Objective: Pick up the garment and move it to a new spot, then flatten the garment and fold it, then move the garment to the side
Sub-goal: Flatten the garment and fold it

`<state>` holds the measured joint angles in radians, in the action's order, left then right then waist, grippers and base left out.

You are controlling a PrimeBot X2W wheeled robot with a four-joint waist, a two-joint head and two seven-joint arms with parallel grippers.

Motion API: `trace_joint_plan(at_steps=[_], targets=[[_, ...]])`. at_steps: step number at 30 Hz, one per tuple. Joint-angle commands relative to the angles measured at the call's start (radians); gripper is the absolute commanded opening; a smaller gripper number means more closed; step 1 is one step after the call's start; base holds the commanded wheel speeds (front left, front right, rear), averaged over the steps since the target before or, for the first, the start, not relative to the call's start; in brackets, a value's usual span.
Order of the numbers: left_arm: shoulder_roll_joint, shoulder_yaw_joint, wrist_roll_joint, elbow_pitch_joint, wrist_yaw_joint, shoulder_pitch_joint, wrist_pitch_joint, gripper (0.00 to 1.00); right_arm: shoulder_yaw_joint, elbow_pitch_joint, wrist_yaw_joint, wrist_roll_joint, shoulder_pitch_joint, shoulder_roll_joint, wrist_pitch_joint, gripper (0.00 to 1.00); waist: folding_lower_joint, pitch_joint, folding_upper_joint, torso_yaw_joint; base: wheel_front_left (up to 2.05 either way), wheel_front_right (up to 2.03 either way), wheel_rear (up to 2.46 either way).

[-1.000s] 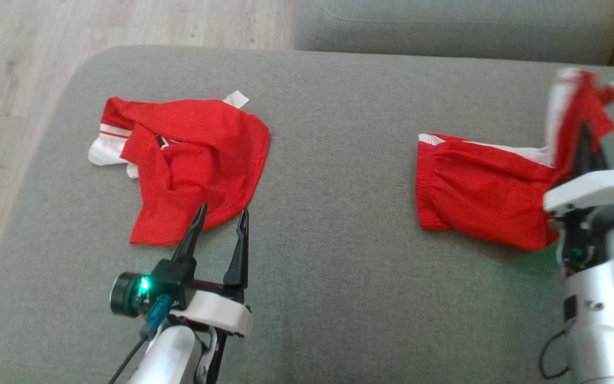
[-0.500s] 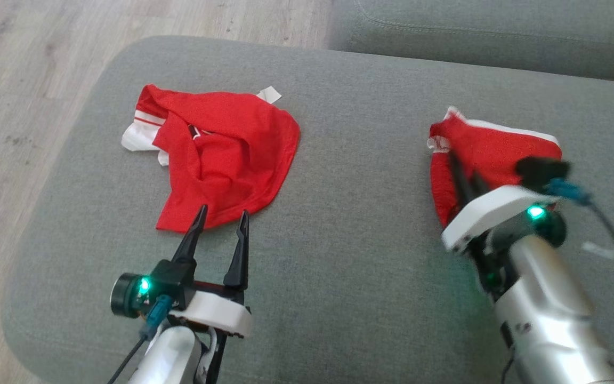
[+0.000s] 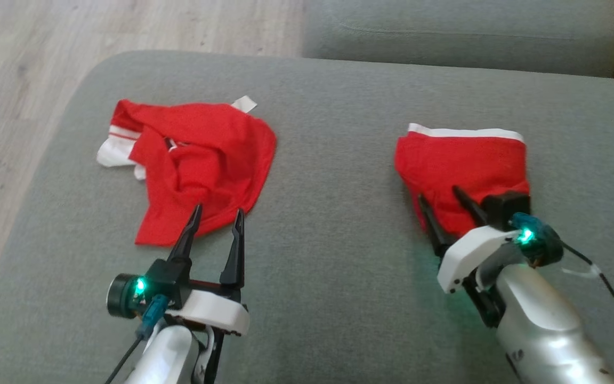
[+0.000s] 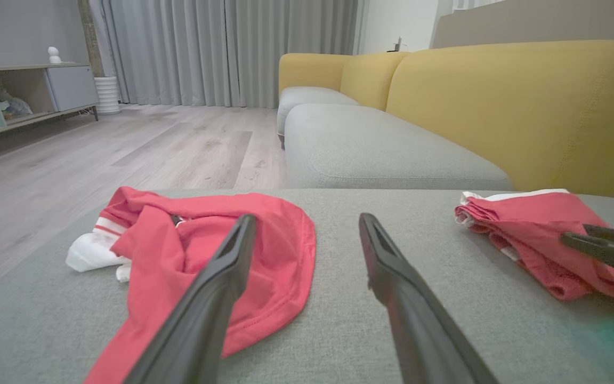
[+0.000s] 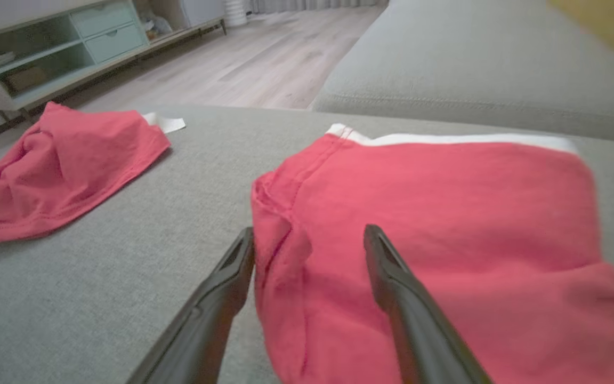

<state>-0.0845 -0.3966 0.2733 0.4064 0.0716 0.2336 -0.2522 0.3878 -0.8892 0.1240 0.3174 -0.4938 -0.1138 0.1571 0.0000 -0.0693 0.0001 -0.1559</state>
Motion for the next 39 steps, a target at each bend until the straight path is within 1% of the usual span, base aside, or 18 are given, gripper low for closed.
trace_joint_plan(at_steps=[1, 5, 7, 9, 10, 13, 15, 16, 17, 18, 21, 23, 27, 28, 29, 33, 39], targets=[[-0.009, 0.038, 0.008, -0.039, 0.004, 0.019, -0.010, 1.00, -0.012, 0.023, 0.007, -0.021, -0.019, -0.002, 0.043, 1.00, 0.0000, 0.011, -0.0001, 0.026, 0.00, 0.00, 0.00], [-0.009, 0.042, 0.008, -0.053, 0.001, 0.019, -0.010, 1.00, -0.128, 0.055, 0.007, -0.043, -0.004, -0.008, 0.088, 1.00, 0.0000, 0.022, -0.0001, 0.060, 0.00, 0.00, 0.00], [-0.009, 0.045, 0.008, -0.061, 0.000, 0.018, -0.010, 1.00, -0.208, 0.096, 0.007, -0.071, 0.016, -0.010, 0.098, 1.00, 0.0000, 0.027, -0.0001, 0.077, 0.00, 0.00, 0.00], [-0.007, 0.046, 0.007, -0.069, -0.001, 0.017, -0.010, 1.00, -0.300, 0.165, 0.007, -0.110, 0.049, -0.006, 0.103, 1.00, 0.0000, 0.031, -0.0001, 0.092, 0.00, 0.00, 0.00], [-0.007, 0.046, 0.007, -0.069, -0.001, 0.017, -0.010, 1.00, -0.300, 0.165, 0.007, -0.110, 0.049, -0.006, 0.103, 1.00, 0.0000, 0.031, -0.0001, 0.092, 0.00, 0.00, 0.00], [-0.002, 0.056, 0.018, -0.076, -0.002, 0.012, -0.010, 1.00, -0.422, 0.342, 0.007, -0.194, 0.133, 0.019, 0.104, 1.00, 0.0000, 0.032, -0.0001, 0.115, 0.00, 0.00, 0.00], [-0.003, 0.059, 0.016, -0.076, -0.001, 0.008, -0.010, 1.00, -0.475, 0.458, 0.007, -0.244, 0.201, 0.040, 0.104, 1.00, 0.0000, 0.029, -0.0001, 0.130, 0.00, 0.00, 0.00], [-0.003, 0.061, 0.015, -0.075, -0.001, 0.006, -0.010, 1.00, -0.492, 0.508, 0.007, -0.261, 0.234, 0.049, 0.104, 1.00, 0.0000, 0.027, -0.0001, 0.136, 0.00, 0.00, 0.00], [-0.002, 0.065, 0.013, -0.076, -0.002, 0.003, -0.010, 1.00, -0.510, 0.592, 0.007, -0.285, 0.295, 0.059, 0.104, 1.00, 0.0000, 0.022, -0.0001, 0.146, 0.00, 0.00, 0.00], [-0.002, 0.068, 0.012, -0.077, -0.003, 0.001, -0.010, 1.00, -0.515, 0.622, 0.007, -0.288, 0.321, 0.061, 0.104, 1.00, 0.0000, 0.018, -0.0001, 0.149, 0.00, 0.00, 0.00], [0.002, 0.072, 0.009, -0.077, -0.007, -0.003, -0.010, 1.00, -0.499, 0.663, 0.007, -0.237, 0.369, 0.063, 0.104, 1.00, 0.0000, 0.002, -0.0001, 0.155, 0.00, 0.00, 0.00], [0.005, 0.070, 0.005, -0.076, -0.012, 0.001, -0.010, 1.00, -0.494, 0.677, 0.007, -0.223, 0.378, 0.063, 0.104, 1.00, 0.0000, -0.012, -0.0001, 0.151, 0.00, 0.00, 0.00], [0.009, 0.065, -0.006, -0.080, -0.021, 0.027, -0.010, 1.00, -0.504, 0.700, 0.007, -0.222, 0.343, 0.063, 0.105, 1.00, 0.0000, -0.060, -0.0001, 0.127, 0.00, 0.00, 0.00], [0.010, 0.065, -0.008, -0.081, -0.023, 0.035, -0.010, 1.00, -0.505, 0.697, 0.007, -0.229, 0.328, 0.063, 0.105, 0.44, 0.0000, -0.076, -0.0001, 0.118, 0.00, 0.00, 0.00], [0.011, 0.065, -0.010, -0.081, -0.024, 0.042, -0.010, 1.00, -0.503, 0.695, 0.007, -0.243, 0.309, 0.063, 0.105, 0.00, 0.0000, -0.089, -0.0001, 0.110, 0.00, 0.00, 0.00], [0.015, 0.062, -0.017, -0.082, -0.030, 0.067, -0.010, 1.00, -0.495, 0.627, 0.007, -0.297, 0.208, 0.063, 0.089, 0.00, 0.0000, -0.148, -0.0001, 0.074, 0.00, 0.00, 0.00], [0.022, 0.054, -0.019, -0.077, -0.039, 0.097, -0.010, 1.00, -0.492, 0.406, 0.007, -0.358, 0.032, 0.063, 0.034, 0.00, 0.0000, -0.213, -0.0001, 0.020, 0.00, 0.00, 0.00]])
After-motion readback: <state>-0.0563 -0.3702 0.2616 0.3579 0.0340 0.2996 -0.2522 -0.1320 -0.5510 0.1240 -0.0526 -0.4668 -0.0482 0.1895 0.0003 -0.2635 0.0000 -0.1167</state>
